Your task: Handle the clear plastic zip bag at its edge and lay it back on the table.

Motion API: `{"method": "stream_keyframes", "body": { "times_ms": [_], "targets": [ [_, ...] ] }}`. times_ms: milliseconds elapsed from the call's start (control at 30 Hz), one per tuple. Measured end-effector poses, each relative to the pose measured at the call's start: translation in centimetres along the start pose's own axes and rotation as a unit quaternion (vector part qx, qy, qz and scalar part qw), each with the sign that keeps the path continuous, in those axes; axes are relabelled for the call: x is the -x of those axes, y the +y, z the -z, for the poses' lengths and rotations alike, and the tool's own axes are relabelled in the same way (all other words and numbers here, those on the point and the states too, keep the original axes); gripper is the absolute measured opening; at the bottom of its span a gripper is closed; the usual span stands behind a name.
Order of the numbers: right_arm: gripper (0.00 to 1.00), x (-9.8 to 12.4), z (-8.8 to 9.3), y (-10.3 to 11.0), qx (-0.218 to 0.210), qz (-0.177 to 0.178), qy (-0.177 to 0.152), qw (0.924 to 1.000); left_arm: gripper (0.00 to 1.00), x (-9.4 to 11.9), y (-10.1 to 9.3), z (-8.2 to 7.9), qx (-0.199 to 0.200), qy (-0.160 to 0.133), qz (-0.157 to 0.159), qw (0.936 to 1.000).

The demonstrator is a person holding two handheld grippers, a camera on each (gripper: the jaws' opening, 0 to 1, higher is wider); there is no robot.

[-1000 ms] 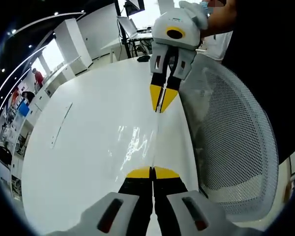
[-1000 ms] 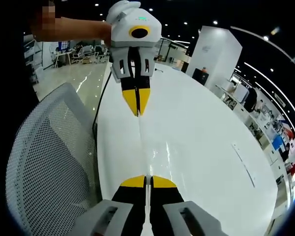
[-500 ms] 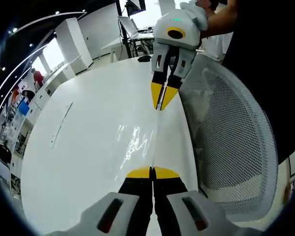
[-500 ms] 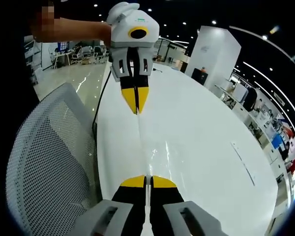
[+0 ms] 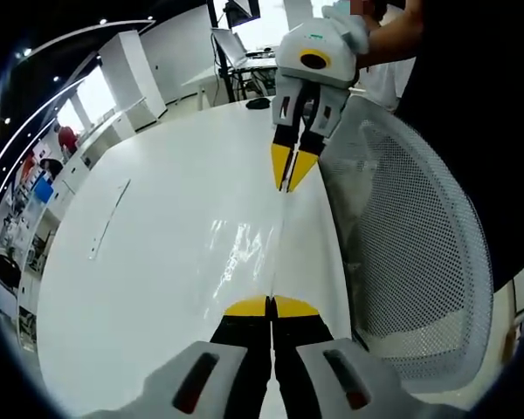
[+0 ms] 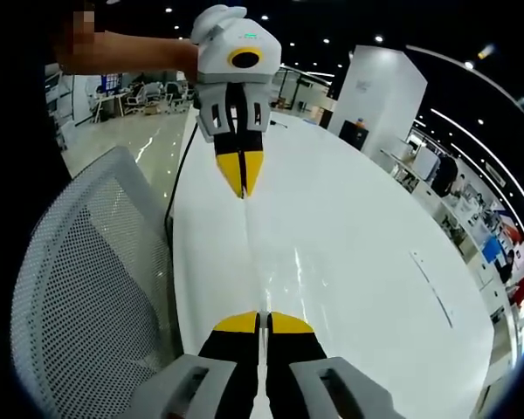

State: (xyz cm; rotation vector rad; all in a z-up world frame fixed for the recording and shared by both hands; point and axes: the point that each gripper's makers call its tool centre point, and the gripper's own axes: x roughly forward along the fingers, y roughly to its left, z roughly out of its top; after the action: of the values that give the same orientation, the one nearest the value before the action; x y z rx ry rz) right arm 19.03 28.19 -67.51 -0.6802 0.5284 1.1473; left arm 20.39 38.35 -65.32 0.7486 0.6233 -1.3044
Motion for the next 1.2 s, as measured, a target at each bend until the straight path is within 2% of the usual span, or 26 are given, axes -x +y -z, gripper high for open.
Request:
{"method": "stream_keyframes", "body": {
  "times_ms": [1200],
  "targets": [
    [0.0, 0.65, 0.49, 0.36, 0.001, -0.004, -0.001, 1.0, 0.0, 0.75, 0.15, 0.43, 0.007, 0.003, 0.001, 1.0]
  ]
}}
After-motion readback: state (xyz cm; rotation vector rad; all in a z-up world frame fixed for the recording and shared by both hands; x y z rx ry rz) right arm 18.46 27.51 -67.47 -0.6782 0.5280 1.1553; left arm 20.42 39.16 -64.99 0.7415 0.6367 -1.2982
